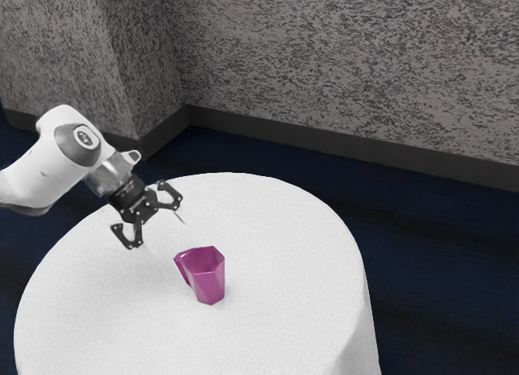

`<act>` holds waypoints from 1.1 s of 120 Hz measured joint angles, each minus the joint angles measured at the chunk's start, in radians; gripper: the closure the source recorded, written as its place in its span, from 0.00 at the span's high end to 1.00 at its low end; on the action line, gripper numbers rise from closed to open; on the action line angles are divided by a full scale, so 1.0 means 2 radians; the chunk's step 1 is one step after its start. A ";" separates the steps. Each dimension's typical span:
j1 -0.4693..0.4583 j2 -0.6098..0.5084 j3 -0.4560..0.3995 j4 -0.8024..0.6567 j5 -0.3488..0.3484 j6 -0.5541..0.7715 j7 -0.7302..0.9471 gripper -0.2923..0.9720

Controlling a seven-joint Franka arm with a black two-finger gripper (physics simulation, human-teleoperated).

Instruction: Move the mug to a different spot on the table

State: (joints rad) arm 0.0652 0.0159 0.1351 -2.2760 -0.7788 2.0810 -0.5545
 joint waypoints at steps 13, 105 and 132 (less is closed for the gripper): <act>-0.008 0.013 0.000 -0.006 -0.036 0.023 -0.053 0.75; -0.034 0.088 0.000 -0.015 -0.053 0.085 -0.206 0.71; -0.039 0.093 0.000 -0.015 -0.034 0.094 -0.217 0.54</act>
State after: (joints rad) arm -0.0133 0.2018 0.1350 -2.3057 -0.8474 2.2682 -0.9880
